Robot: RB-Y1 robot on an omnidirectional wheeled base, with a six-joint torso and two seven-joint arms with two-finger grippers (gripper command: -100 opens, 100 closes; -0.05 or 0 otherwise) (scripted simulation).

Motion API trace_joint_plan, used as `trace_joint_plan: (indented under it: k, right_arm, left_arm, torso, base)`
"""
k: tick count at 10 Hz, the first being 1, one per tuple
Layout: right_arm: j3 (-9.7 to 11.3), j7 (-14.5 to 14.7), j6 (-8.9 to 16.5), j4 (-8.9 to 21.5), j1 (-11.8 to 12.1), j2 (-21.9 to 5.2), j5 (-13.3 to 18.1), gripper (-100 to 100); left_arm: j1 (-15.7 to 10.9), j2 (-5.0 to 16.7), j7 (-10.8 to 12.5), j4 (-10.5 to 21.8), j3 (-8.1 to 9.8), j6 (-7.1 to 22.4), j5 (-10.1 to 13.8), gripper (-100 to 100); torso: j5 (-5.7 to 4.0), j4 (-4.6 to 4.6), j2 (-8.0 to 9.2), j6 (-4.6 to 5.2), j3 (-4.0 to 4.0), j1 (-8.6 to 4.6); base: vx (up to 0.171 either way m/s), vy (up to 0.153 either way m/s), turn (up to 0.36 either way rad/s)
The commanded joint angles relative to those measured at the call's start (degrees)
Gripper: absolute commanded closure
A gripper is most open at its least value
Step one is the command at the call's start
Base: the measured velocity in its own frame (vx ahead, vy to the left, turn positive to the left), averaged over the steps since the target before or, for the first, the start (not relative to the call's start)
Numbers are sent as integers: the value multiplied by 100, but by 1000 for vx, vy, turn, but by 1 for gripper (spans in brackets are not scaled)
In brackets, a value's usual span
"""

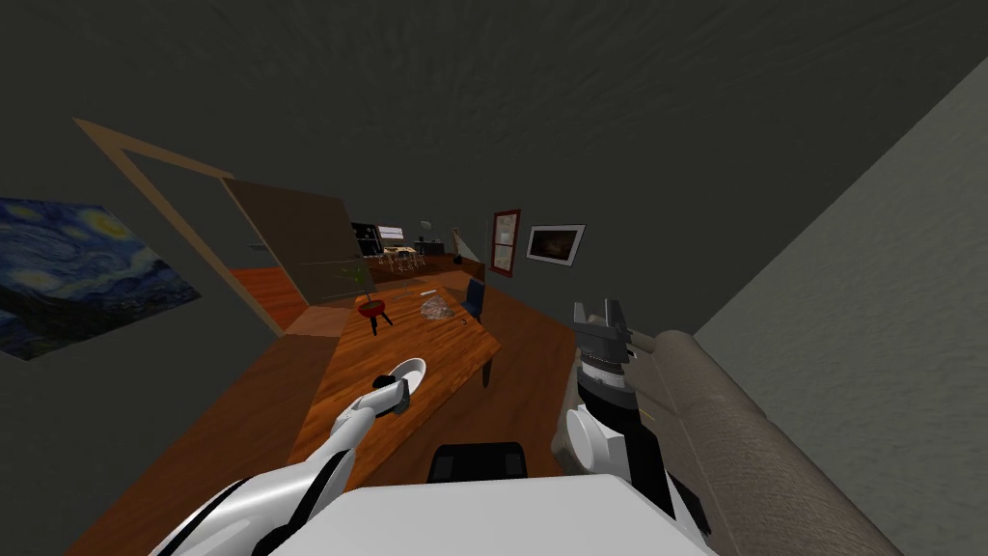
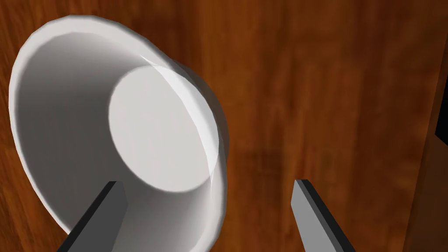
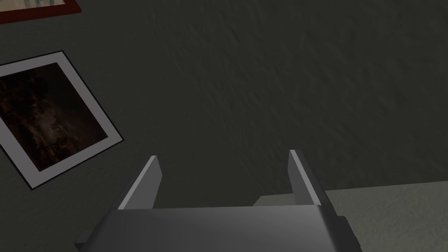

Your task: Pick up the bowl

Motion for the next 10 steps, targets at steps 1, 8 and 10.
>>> trace_joint_plan:
  k: [1, 8, 10]
  right_arm:
    - [0, 0, 0, 0, 0, 0, 0, 0]
    - [0, 0, 0, 0, 0, 0, 0, 0]
    - [0, 0, 0, 0, 0, 0, 0, 0]
  left_arm:
    - [0, 0, 0, 0, 0, 0, 0, -100]
    - [79, -145, -72, 302, -24, -417, -5, -100]
    - [93, -150, -58, 274, -25, -405, -15, 100]
  torso:
    - [0, 0, 0, 0, 0, 0]
    - [0, -2, -9, -1, -6, -2]
    - [-2, 1, 5, 0, 2, -11]
  base:
    - [12, 16, -6]
    - [41, 21, 8]
    - [-1, -1, 5]
